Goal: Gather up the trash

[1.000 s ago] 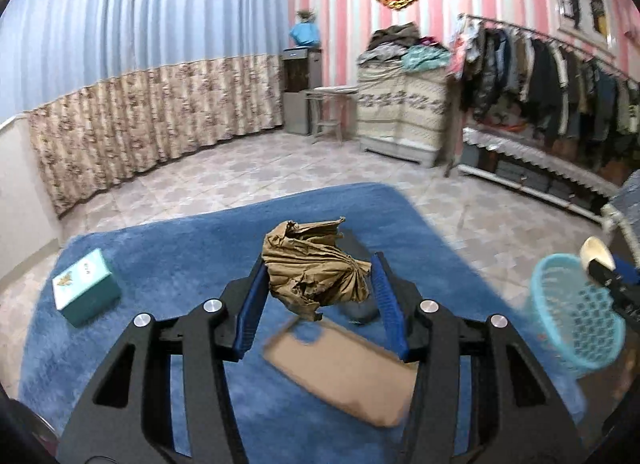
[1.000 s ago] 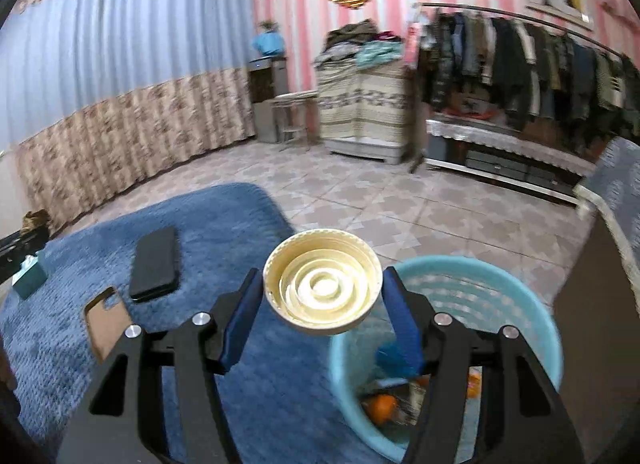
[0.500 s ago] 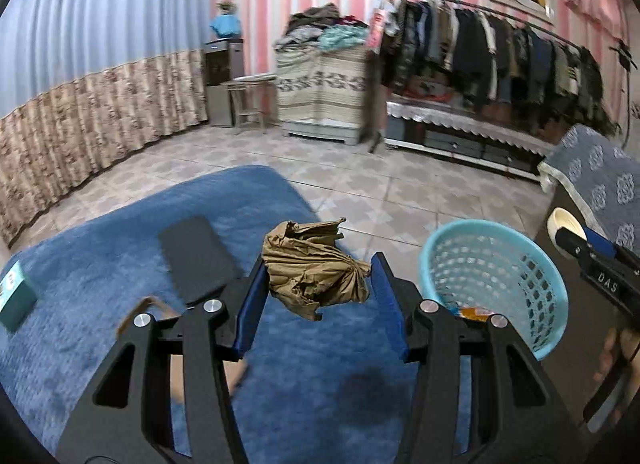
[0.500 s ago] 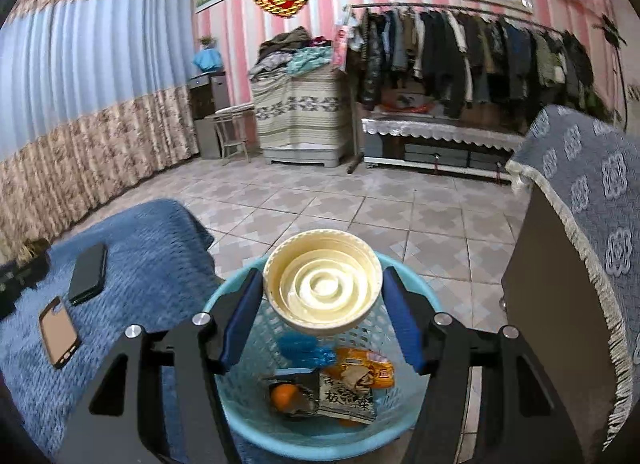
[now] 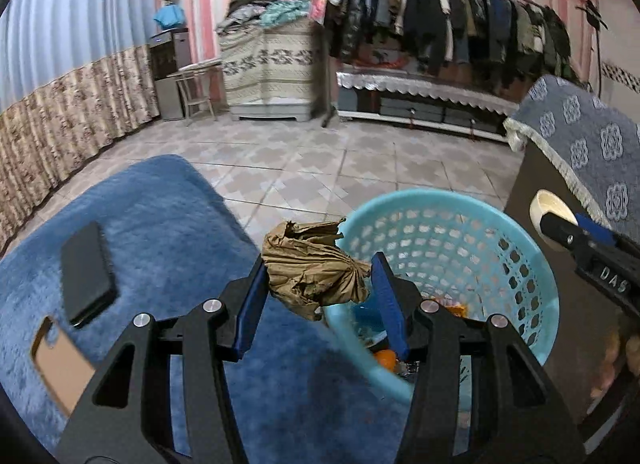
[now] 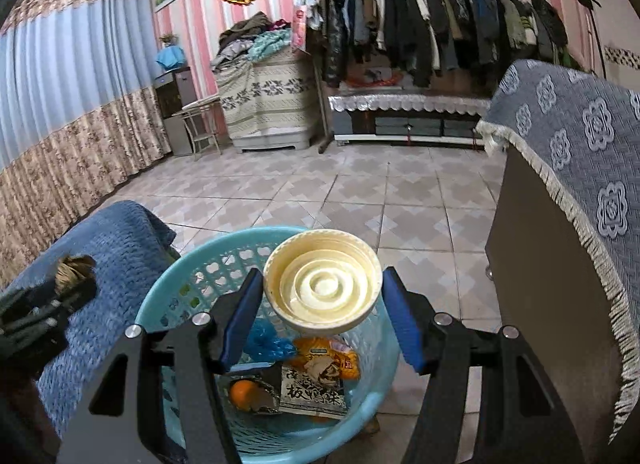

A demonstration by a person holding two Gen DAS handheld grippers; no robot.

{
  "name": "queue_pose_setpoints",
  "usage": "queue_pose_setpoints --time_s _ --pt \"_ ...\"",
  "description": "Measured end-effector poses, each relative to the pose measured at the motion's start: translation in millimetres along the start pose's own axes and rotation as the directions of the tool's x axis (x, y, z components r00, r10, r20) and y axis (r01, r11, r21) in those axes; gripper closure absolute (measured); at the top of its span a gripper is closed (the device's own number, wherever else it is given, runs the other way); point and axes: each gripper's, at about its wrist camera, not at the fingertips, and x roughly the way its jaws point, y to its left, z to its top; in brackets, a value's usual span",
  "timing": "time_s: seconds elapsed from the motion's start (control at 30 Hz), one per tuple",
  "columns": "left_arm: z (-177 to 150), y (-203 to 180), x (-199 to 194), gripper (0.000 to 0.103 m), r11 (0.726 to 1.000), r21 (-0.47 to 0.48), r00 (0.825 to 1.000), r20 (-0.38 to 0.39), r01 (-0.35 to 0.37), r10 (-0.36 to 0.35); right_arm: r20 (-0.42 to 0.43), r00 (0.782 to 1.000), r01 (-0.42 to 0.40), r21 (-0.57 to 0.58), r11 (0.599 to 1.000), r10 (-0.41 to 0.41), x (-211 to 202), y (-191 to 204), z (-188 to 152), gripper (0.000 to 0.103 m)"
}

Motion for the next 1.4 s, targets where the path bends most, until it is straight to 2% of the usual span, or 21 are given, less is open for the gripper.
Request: queue_pose_setpoints --time_s 0.23,0.4,0.53,0.73,0.87,1.07,1.2,1.23,1.3,1.4 --pt "1 -28 29 0.051 0.998 0.028 0.998 -0.037 0.06 -0.059 -0.014 1.0 0.013 -0.003 1.0 -0.013 5 -3 -2 0.042" --pt "3 -37 28 0.045 0.997 0.051 0.998 -0.014 0.06 -0.059 -0.018 1.0 0.021 0.019 1.0 -0.021 6 -9 -3 0.042" --pt "8 -32 21 0.026 0.998 0.052 0.999 0.009 0.045 -0.046 -0.022 1.0 0.012 0.01 1.0 -0.012 7 -4 -3 0.042" --pt "14 -3 3 0.011 1.0 0.003 0.999 0.038 -0.008 0.008 -0.026 1.0 0.0 -0.014 1.0 0.0 10 5 -2 0.042" --pt "10 17 -14 0.006 0.998 -0.04 0.996 0.071 -0.048 0.051 -0.019 1.0 -0.019 -0.037 0.999 0.018 15 19 -3 0.042" --pt "2 51 -40 0.006 0.992 -0.087 0.99 0.094 -0.097 0.105 -0.055 0.996 -0.069 -0.054 0.996 0.066 30 41 -9 0.042" --pt "-4 75 -52 0.006 0.981 -0.137 0.984 0.091 -0.139 0.152 -0.067 0.996 -0.071 -0.063 0.995 0.067 35 46 -11 0.041" --pt "-5 79 -54 0.005 0.978 -0.145 0.983 0.089 -0.15 0.164 -0.067 0.996 -0.07 -0.061 0.996 0.066 35 47 -12 0.04" --pt "-8 89 -59 0.005 0.971 -0.164 0.978 0.085 -0.176 0.192 -0.056 0.997 -0.06 -0.054 0.997 0.057 33 47 -11 0.029" --pt "-11 99 -68 0.005 0.965 -0.18 0.974 0.095 -0.188 0.208 -0.053 0.997 -0.056 -0.049 0.997 0.053 31 47 -10 0.026"
